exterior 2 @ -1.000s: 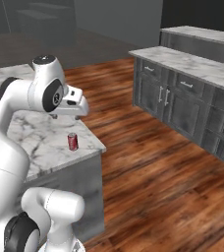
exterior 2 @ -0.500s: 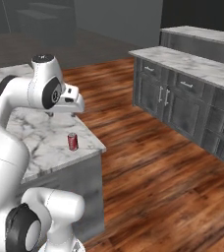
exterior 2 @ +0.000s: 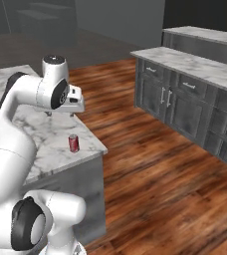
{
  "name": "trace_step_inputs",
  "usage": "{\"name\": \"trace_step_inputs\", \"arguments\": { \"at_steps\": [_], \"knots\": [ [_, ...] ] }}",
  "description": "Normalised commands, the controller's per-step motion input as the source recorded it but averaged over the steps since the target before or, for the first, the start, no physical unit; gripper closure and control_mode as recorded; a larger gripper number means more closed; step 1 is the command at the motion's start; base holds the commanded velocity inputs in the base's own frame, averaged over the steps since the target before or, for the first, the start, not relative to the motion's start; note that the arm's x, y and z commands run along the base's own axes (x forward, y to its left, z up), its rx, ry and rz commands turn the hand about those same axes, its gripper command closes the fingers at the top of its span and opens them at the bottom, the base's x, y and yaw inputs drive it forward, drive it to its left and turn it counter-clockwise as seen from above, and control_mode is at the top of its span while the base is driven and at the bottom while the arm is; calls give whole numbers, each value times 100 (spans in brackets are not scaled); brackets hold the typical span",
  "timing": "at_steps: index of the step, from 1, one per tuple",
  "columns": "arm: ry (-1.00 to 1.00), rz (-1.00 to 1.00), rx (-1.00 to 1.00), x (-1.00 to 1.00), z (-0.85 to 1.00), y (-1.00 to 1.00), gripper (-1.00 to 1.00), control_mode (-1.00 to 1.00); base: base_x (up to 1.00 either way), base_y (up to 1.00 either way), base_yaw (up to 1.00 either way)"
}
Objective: Four empty soda cans are scattered around the kitchen. Gather all the cans and cluster them next to the stove for recycling.
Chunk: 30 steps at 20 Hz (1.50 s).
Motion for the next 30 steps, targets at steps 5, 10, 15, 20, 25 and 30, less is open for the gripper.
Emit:
{"name": "trace_step_inputs", "arguments": {
  "at_steps": [5, 10, 15, 20, 25, 30],
  "knots": [
    [-1, 10, 5, 21, -13, 18, -100, -100, 0, 0, 0],
    [0, 7, 0, 21, -13, 13, -100, -100, 0, 0, 0],
    [1, 1, -4, 13, -9, 7, -100, -100, 0, 0, 0],
    [5, 2, -1, 12, -14, 2, -100, -100, 0, 0, 0],
    [1, 1, -1, 9, -15, 0, -100, -100, 0, 0, 0],
    [1, 0, -2, 14, -17, 1, -100, -100, 0, 0, 0]
  ]
}}
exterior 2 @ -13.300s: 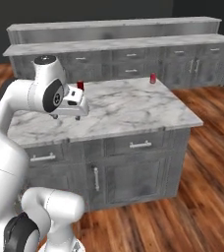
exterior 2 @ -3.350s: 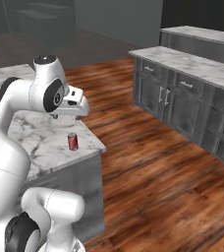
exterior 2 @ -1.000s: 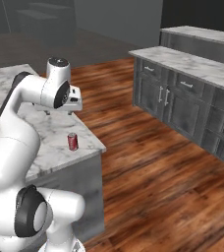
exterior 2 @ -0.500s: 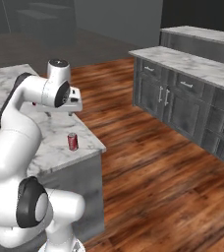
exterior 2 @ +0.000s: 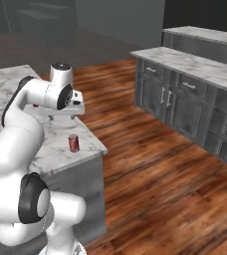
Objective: Four empty soda cans are scattered around the kitchen. Gather all the cans and cluster them next to the stove for recycling.
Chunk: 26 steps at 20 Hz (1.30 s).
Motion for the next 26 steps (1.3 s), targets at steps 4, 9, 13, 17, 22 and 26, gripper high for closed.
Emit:
{"name": "trace_step_inputs", "arguments": {
  "at_steps": [4, 9, 13, 17, 22, 26],
  "knots": [
    [0, 0, -3, 12, -14, 0, -100, -100, 0, 0, 0],
    [0, 0, -8, 13, -15, 6, -100, -100, 0, 0, 0],
    [0, 0, -6, 9, -14, 4, -100, -100, 0, 0, 0],
    [-4, 0, -5, 11, -17, 7, -100, -100, 0, 0, 0],
    [-4, 0, -3, 14, -15, 9, -100, -100, 0, 0, 0],
    [-5, 0, 0, 14, -14, 9, -100, -100, 0, 0, 0]
  ]
}}
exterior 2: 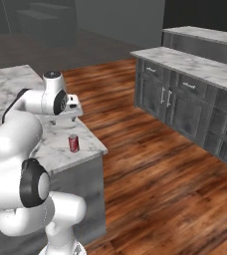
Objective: Four empty soda cans are scattered around the kitchen. Gather all the cans and cluster them next to the stove for recycling.
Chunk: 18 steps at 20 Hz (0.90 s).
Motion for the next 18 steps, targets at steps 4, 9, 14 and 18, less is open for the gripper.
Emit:
{"name": "trace_step_inputs", "arguments": {
  "at_steps": [4, 9, 14, 18],
  "knots": [
    [-7, 0, 0, 12, -15, 4, -100, -100, 0, 0, 0],
    [-8, 0, 0, 16, -15, 4, -100, -100, 0, 0, 0],
    [-3, 0, 0, 15, -17, 1, -100, -100, 0, 0, 0],
    [-4, 0, 0, 19, -18, 1, -100, -100, 0, 0, 0]
  ]
}}
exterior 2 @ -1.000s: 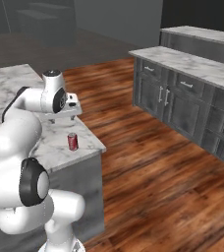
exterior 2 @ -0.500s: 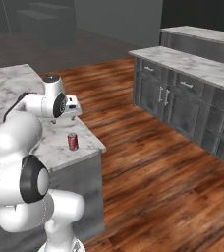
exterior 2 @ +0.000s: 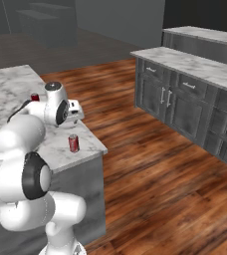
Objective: Four empty soda cans are scattered around the kitchen. Gather all the cans and cluster them next to the stove for recycling.
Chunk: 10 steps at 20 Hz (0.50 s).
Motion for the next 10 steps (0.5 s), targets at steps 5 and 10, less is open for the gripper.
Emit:
{"name": "trace_step_inputs", "arguments": {
  "at_steps": [5, 10],
  "knots": [
    [-2, 0, 0, 16, -18, 0, -100, -100, 0, 0, 0],
    [0, 0, 0, 11, -22, 0, -100, -100, 0, 0, 0]
  ]
}}
